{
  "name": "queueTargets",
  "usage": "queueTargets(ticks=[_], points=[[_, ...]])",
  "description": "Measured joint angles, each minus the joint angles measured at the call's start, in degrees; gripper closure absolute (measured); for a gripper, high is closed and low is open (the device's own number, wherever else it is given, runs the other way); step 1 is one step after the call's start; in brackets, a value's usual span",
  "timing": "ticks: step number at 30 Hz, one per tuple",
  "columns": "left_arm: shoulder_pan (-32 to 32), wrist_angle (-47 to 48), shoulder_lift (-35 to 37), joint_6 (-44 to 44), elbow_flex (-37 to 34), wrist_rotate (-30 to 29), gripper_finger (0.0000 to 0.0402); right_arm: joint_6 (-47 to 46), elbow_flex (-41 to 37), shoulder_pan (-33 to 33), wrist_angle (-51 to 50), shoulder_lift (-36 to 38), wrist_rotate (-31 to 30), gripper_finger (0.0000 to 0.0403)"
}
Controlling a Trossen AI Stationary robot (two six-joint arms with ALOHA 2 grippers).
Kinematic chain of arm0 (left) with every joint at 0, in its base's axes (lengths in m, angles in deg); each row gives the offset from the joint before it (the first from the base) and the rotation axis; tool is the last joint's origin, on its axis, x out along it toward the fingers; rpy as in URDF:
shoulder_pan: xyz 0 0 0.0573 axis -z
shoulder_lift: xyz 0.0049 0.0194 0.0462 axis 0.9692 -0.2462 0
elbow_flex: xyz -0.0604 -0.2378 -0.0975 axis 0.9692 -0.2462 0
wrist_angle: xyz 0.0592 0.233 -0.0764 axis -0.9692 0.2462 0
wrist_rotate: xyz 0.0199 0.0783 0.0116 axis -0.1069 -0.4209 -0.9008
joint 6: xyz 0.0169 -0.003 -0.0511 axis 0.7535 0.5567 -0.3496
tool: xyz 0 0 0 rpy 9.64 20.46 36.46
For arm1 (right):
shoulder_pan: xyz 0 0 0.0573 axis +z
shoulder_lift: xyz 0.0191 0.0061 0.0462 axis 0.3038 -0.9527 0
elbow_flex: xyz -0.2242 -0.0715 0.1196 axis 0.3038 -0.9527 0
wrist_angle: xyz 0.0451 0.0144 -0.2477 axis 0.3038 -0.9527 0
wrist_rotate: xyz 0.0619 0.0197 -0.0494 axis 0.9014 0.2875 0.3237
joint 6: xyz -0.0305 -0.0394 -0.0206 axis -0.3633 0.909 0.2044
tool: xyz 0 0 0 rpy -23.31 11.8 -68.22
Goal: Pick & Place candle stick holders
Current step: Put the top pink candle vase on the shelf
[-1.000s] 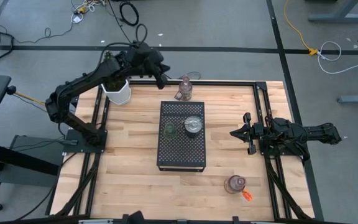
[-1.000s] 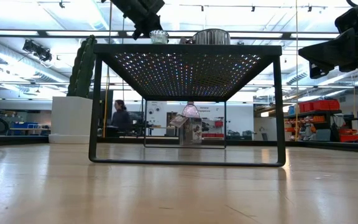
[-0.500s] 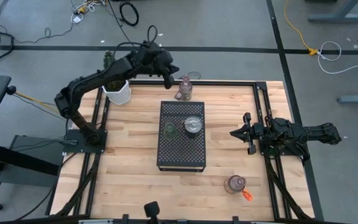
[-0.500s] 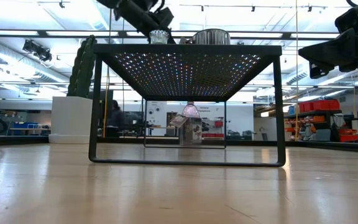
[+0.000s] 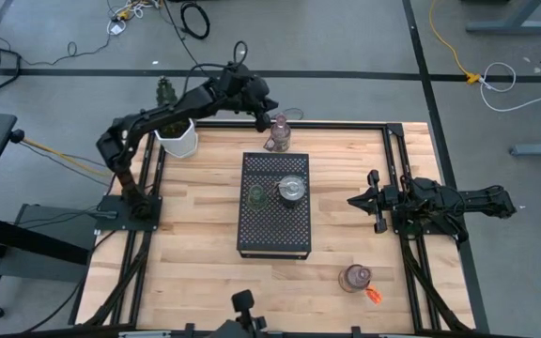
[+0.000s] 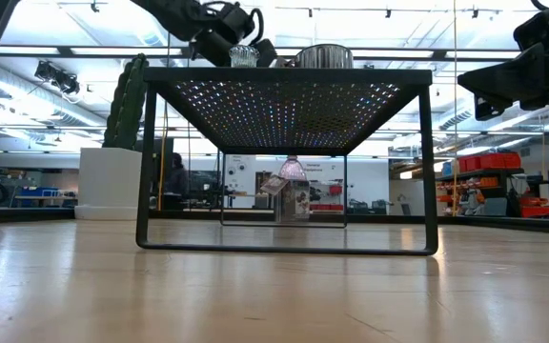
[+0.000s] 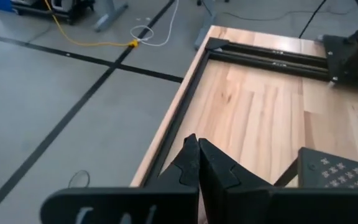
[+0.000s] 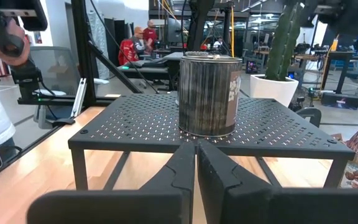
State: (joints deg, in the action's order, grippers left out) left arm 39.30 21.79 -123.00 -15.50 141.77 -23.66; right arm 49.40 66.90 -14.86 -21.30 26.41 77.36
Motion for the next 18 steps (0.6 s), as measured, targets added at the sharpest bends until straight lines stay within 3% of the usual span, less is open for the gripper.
queueTargets(ticks=[18], points=[[-1.71,-2.27,-0.07,0.17,0.0,0.46,0.0393,0.0,0.0,0.0,-0.02,0.0,0.0,0.038]])
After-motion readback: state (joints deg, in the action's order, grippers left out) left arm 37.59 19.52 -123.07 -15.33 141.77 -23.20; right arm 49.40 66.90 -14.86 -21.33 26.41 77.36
